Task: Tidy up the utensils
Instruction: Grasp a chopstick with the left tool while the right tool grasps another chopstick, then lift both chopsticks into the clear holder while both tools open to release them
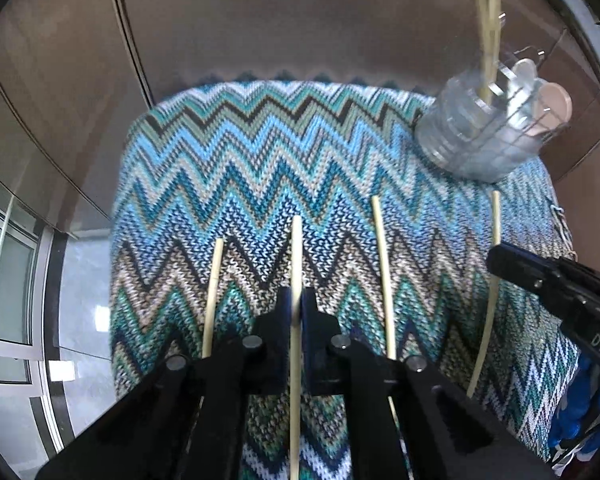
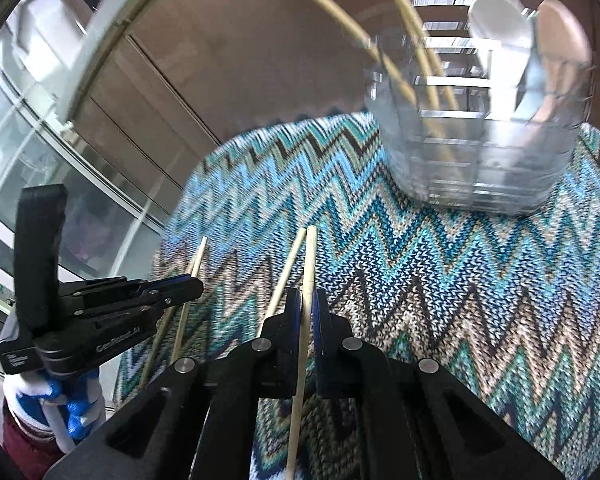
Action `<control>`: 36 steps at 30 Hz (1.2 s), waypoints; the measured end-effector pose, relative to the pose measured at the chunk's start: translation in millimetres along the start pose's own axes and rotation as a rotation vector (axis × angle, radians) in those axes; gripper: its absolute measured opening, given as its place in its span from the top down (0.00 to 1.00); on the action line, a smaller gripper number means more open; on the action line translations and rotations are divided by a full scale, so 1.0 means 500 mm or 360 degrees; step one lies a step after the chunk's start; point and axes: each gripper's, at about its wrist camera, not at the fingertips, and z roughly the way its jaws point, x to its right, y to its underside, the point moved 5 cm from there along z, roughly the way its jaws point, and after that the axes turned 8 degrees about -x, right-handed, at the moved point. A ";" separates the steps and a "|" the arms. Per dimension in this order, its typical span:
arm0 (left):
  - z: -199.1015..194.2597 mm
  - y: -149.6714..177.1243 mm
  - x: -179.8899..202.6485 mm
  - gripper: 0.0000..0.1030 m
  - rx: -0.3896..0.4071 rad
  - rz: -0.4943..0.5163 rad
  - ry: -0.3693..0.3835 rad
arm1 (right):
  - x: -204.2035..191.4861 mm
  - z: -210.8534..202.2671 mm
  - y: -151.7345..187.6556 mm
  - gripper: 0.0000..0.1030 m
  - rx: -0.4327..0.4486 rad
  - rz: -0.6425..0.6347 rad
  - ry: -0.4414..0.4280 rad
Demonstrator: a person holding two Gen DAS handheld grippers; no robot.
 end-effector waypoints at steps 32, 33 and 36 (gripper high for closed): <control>-0.402 -0.016 0.108 0.95 0.0935 -0.0046 0.0260 | -0.038 -0.416 -0.011 0.95 0.0787 -0.0150 0.0021; -0.414 -0.029 0.116 0.95 0.0972 -0.0049 0.0272 | -0.037 -0.432 -0.027 0.95 0.0834 -0.0159 0.0036; -0.444 -0.080 0.147 0.95 0.1106 -0.0066 0.0318 | -0.035 -0.463 -0.072 0.95 0.0939 -0.0182 0.0082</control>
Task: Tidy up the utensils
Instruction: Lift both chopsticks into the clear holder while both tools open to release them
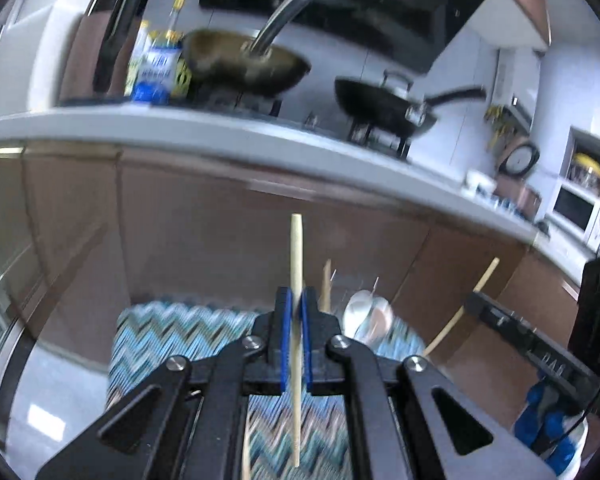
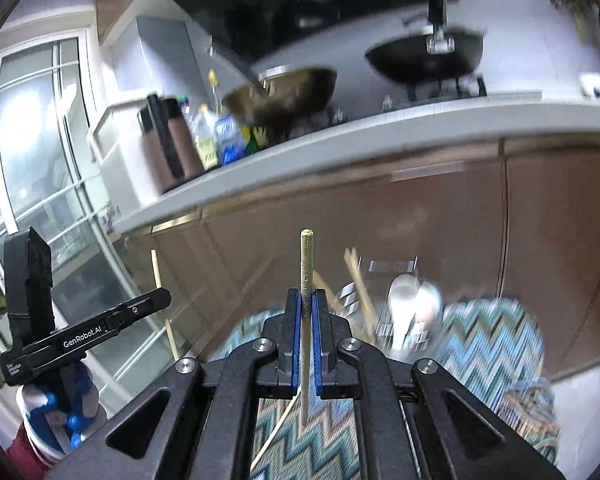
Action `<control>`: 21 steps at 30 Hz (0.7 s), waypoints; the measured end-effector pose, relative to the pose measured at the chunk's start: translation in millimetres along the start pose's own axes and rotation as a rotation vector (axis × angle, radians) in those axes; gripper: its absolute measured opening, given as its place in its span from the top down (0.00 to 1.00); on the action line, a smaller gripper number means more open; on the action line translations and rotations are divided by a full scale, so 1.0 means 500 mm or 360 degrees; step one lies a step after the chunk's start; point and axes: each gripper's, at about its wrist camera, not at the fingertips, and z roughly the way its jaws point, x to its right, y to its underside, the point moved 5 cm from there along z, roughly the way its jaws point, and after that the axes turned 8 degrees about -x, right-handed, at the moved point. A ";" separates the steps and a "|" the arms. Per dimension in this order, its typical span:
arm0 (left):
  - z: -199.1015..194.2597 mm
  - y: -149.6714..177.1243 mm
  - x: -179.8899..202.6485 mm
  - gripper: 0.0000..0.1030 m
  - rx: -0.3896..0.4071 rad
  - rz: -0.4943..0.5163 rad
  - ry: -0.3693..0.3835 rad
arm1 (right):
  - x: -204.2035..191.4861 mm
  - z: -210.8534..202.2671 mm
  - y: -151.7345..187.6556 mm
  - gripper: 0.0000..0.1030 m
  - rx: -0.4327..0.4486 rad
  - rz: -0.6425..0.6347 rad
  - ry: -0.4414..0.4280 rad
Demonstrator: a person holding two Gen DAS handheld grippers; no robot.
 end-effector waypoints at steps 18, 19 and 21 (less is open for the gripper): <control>0.294 -0.106 0.065 0.95 0.0376 -0.0042 -0.0132 | 0.096 0.197 -0.054 0.95 0.0075 -0.0118 0.0206; 0.308 -0.098 0.063 0.95 0.0369 -0.0032 -0.0141 | 0.099 0.204 -0.050 0.95 0.0069 -0.0124 0.0211; 0.339 -0.078 0.058 0.95 0.0351 -0.0019 -0.0161 | 0.106 0.224 -0.037 0.95 0.0052 -0.0143 0.0228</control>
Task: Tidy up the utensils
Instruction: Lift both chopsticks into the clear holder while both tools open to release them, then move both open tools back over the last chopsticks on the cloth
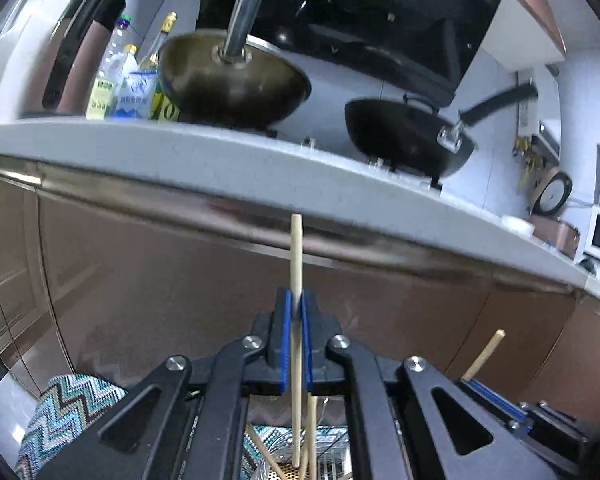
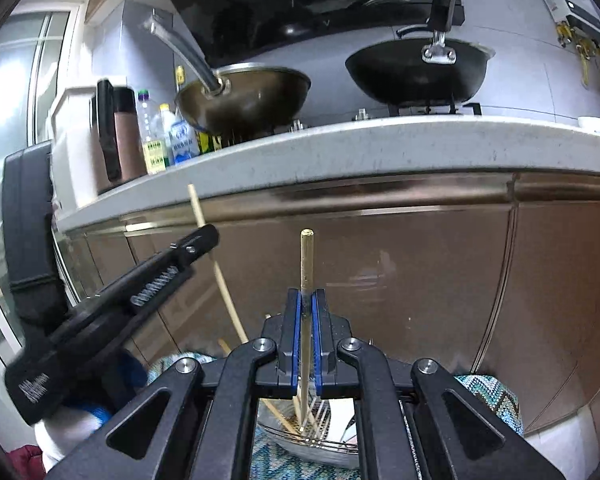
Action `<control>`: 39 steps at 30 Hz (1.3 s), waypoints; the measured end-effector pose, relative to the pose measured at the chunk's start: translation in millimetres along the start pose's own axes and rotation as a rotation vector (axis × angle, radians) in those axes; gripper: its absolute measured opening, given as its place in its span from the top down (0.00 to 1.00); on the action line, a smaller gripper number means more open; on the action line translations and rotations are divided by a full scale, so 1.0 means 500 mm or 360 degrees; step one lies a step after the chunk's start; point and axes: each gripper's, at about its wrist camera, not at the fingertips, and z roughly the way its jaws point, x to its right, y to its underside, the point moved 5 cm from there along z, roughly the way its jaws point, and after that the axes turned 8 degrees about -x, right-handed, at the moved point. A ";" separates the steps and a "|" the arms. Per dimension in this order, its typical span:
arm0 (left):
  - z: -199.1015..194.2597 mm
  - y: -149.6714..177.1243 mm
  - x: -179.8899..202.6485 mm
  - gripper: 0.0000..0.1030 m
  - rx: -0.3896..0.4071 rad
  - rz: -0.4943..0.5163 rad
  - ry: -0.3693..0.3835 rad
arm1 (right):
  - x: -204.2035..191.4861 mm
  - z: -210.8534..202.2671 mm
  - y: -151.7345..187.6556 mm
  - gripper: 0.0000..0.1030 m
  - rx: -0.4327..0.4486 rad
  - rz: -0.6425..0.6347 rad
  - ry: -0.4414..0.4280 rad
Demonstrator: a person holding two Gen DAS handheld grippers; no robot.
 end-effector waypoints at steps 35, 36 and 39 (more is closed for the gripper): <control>-0.379 0.064 -0.061 0.45 -0.0034 0.0135 -0.0229 | -0.044 -0.258 0.097 0.50 0.0081 0.0067 0.0091; -0.390 0.066 -0.061 0.44 -0.0032 0.0147 -0.0236 | -0.048 -0.267 0.101 0.49 0.0086 0.0071 0.0089; -0.421 0.072 -0.065 0.43 -0.0022 0.0171 -0.0247 | -0.058 -0.291 0.112 0.47 0.0095 0.0081 0.0077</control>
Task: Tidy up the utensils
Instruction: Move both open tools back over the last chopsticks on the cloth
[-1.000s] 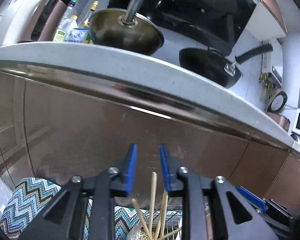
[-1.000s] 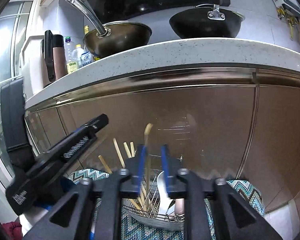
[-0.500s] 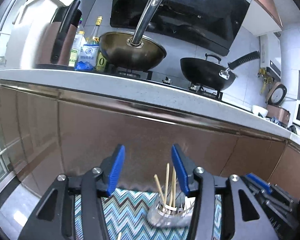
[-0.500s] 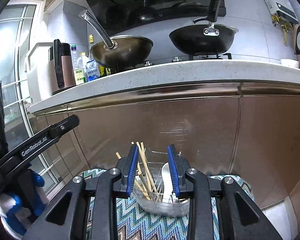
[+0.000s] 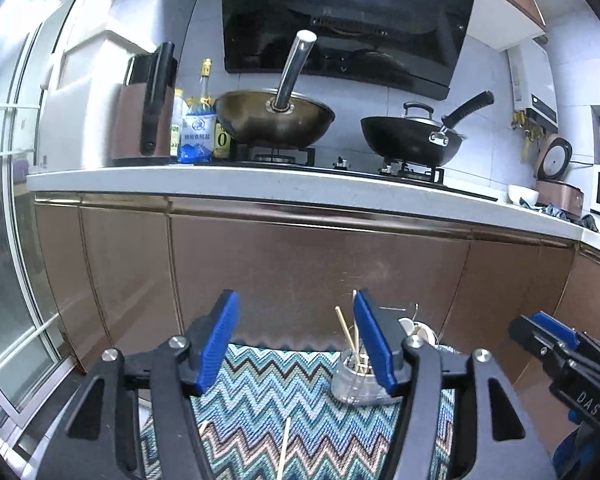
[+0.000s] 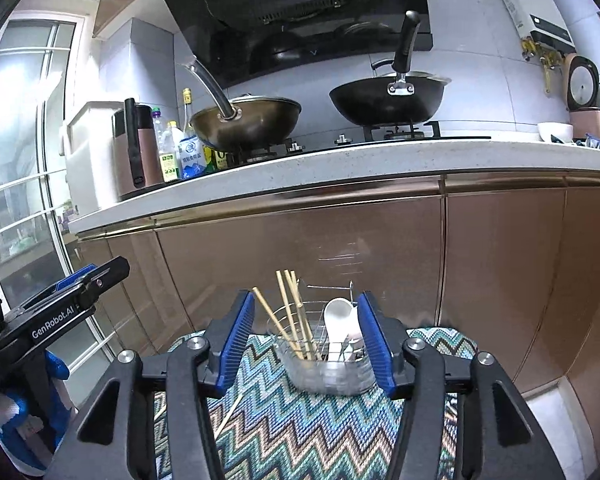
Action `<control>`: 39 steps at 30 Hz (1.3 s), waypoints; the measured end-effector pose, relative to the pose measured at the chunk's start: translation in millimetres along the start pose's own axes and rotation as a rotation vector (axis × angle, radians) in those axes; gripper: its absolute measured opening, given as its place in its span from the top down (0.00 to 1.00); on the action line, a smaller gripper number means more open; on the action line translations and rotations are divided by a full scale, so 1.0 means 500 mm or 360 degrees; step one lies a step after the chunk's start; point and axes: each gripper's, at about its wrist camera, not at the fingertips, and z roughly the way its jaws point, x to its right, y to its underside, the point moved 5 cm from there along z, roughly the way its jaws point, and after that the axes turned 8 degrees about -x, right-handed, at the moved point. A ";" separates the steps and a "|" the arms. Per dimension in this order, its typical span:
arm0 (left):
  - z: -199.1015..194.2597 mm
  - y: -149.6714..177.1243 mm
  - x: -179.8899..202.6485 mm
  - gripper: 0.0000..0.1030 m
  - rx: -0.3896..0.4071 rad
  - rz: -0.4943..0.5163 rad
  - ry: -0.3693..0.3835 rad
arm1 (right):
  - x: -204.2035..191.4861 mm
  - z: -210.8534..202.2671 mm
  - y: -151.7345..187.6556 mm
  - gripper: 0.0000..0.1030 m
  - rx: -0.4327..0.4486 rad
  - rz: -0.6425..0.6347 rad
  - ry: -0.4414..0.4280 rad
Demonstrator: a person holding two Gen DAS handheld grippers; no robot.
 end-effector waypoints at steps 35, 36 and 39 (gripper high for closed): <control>0.078 0.139 -0.204 0.41 -0.0697 0.0014 0.0065 | -0.133 0.054 0.091 0.56 -0.0374 -0.0130 -0.0230; 0.092 0.149 -0.210 0.41 -0.0746 0.0022 0.0069 | -0.143 0.070 0.101 0.58 -0.0428 -0.0151 -0.0243; 0.144 0.186 -0.226 0.42 -0.0933 0.0056 0.0097 | -0.169 0.114 0.132 0.65 -0.0569 -0.0193 -0.0276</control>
